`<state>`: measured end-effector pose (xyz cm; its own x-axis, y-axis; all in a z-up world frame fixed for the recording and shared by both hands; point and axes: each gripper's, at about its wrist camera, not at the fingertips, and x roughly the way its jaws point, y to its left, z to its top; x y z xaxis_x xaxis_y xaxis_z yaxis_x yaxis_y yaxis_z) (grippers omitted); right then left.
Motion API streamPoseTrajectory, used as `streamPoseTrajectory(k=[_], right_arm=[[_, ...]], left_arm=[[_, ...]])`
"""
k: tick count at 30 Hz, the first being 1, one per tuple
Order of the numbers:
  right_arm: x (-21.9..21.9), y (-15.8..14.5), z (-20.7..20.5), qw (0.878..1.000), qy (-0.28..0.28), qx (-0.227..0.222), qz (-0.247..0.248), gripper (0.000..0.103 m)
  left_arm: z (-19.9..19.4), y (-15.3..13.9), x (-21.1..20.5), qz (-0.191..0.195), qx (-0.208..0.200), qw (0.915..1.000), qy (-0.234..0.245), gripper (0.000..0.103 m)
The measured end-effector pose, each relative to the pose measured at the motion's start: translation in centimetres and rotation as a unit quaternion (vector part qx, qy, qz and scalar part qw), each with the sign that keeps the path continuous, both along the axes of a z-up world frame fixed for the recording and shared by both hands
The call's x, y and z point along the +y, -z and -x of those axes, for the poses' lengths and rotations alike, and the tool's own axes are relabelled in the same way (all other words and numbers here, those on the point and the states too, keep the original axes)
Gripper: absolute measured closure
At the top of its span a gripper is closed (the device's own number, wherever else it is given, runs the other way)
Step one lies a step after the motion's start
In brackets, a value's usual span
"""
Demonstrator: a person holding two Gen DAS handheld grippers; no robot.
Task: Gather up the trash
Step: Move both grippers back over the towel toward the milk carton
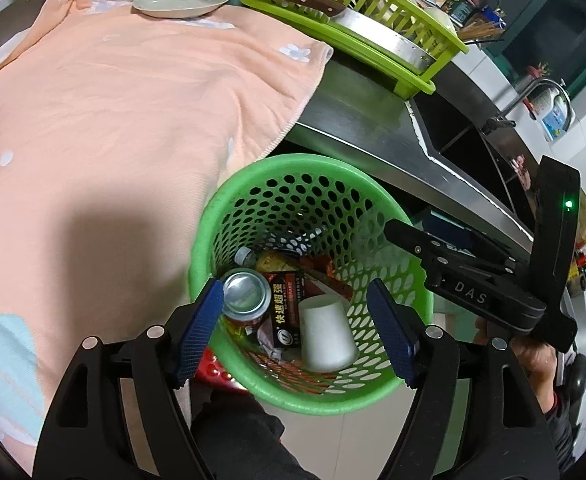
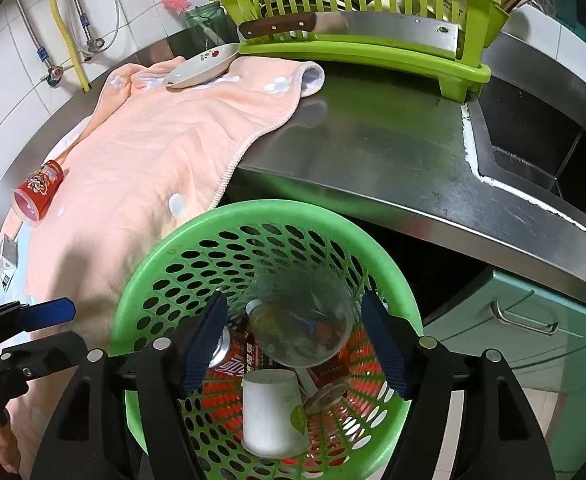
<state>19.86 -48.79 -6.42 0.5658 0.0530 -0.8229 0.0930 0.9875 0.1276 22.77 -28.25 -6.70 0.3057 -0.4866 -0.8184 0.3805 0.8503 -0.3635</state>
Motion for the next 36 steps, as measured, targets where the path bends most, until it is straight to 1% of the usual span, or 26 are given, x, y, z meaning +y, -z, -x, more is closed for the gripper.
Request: streamPoseTrajectory(k=[3, 5, 12, 16, 20, 24, 32, 36], right_arm=[[0.4, -0.2, 0.0, 1.000, -0.004, -0.002, 0.001, 0.035], [0.7, -0.3, 0.0, 1.000, -0.007, -0.004, 0.001, 0.032], [2.0, -0.9, -0.1, 1.000, -0.019, -0.009, 0.004, 0.031], [3.0, -1.2, -0.1, 1.000, -0.027, -0.013, 0.005, 0.029], [4.2, -1.5, -0.3, 0.999, -0.038, -0.016, 0.006, 0.028], [5.7, -1.9, -0.8, 0.998, -0.053, -0.019, 0.008, 0.028], [9.9, -2.8, -2.0, 0.996, -0.088, -0.028, 0.006, 0.026], [12.2, -3.2, -2.8, 0.994, -0.108, -0.032, 0.005, 0.025]], left_arm=[[0.2, -0.3, 0.9, -0.004, -0.007, 0.9999, -0.007, 0.028], [0.3, -0.4, 1.5, -0.004, -0.010, 0.9999, -0.011, 0.028], [0.8, -1.1, 3.7, -0.012, -0.025, 0.9993, -0.024, 0.027], [1.0, -1.5, 5.5, -0.017, -0.034, 0.9985, -0.039, 0.027], [1.2, -1.9, 7.6, -0.025, -0.043, 0.9970, -0.058, 0.024], [1.2, -2.3, 9.9, -0.030, -0.049, 0.9952, -0.079, 0.023], [1.1, -3.2, 15.6, -0.045, -0.060, 0.9886, -0.130, 0.023], [0.7, -3.3, 19.3, -0.052, -0.056, 0.9823, -0.171, 0.023]])
